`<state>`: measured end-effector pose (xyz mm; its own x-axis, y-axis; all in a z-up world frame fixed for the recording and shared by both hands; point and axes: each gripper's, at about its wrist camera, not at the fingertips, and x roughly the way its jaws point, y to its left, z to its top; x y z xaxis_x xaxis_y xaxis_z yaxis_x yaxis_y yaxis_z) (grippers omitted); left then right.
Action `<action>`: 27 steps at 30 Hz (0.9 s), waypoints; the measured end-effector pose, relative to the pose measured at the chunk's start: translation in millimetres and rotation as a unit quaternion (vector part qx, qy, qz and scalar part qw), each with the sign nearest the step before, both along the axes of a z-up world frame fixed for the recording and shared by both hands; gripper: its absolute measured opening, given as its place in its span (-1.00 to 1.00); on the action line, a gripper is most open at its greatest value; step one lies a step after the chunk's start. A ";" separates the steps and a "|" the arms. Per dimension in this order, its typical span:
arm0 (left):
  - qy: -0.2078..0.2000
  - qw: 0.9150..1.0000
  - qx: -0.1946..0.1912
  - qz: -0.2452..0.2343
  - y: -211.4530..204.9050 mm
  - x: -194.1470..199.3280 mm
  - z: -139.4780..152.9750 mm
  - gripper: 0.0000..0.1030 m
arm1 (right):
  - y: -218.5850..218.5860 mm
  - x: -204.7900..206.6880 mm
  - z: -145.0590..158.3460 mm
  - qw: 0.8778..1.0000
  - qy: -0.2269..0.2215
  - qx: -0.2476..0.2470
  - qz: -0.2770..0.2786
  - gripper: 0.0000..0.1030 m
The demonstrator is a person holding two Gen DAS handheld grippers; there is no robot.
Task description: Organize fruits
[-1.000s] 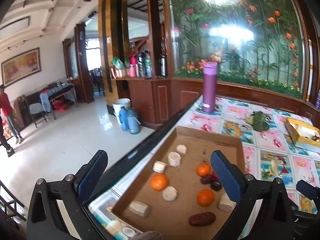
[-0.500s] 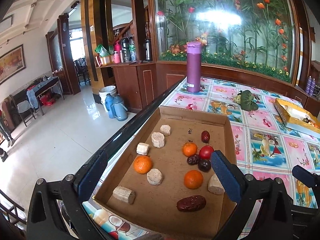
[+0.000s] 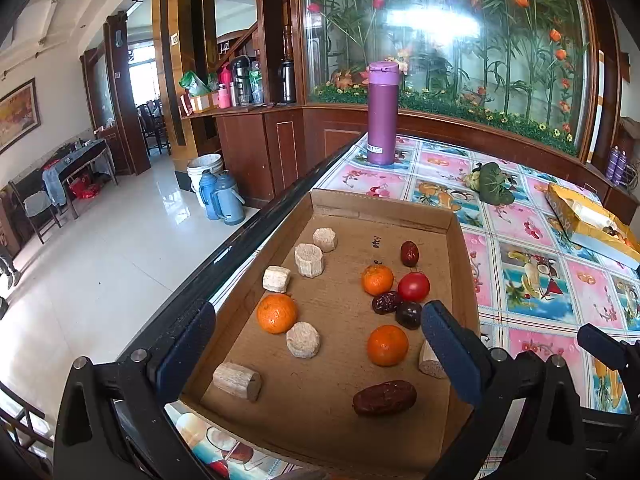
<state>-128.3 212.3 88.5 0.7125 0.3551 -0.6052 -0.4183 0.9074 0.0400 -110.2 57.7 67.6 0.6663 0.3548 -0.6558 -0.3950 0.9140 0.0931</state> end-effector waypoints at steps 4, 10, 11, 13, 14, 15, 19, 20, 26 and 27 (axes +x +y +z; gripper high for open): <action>0.004 1.000 -0.002 -0.003 0.2 2.2 -2.5 0.99 | 0.6 0.5 -1.6 1.000 0.002 -0.001 -0.001 0.69; 0.011 1.000 -0.006 -0.008 0.0 3.0 -5.9 0.99 | 2.5 0.6 -3.5 1.000 0.005 -0.002 0.002 0.71; 0.011 1.000 -0.007 -0.008 -0.2 3.1 -6.4 0.99 | 2.7 0.6 -3.7 1.000 0.005 -0.002 0.002 0.71; 0.014 1.000 -0.008 -0.009 -0.5 3.6 -7.5 0.99 | 2.8 0.4 -4.0 1.000 0.005 -0.002 0.003 0.71; 0.015 1.000 -0.009 -0.010 -0.6 3.8 -8.0 0.99 | 3.2 0.3 -3.9 1.000 0.005 -0.002 0.002 0.71; 0.016 1.000 -0.010 -0.011 -0.6 4.0 -8.4 0.99 | 3.1 0.3 -4.0 1.000 0.006 -0.002 0.003 0.71; 0.019 1.000 -0.012 -0.012 -0.8 4.4 -9.8 0.99 | 3.6 0.2 -4.6 1.000 0.007 -0.002 0.002 0.71; 0.018 1.000 -0.013 -0.012 -0.5 4.9 -9.7 0.99 | 4.0 0.4 -4.9 1.000 0.008 -0.002 0.002 0.71; 0.022 1.000 -0.017 -0.014 -0.2 5.8 -12.0 0.99 | 4.7 0.1 -6.1 1.000 0.008 -0.003 0.003 0.71; 0.022 0.999 -0.019 -0.015 0.0 6.1 -12.5 0.99 | 4.9 0.2 -6.2 1.000 0.008 -0.003 0.003 0.71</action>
<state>-122.2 212.2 76.0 0.6941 0.3110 -0.6493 -0.3903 0.9204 0.0237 -110.1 62.5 61.4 0.6530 0.3546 -0.6693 -0.3993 0.9120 0.0937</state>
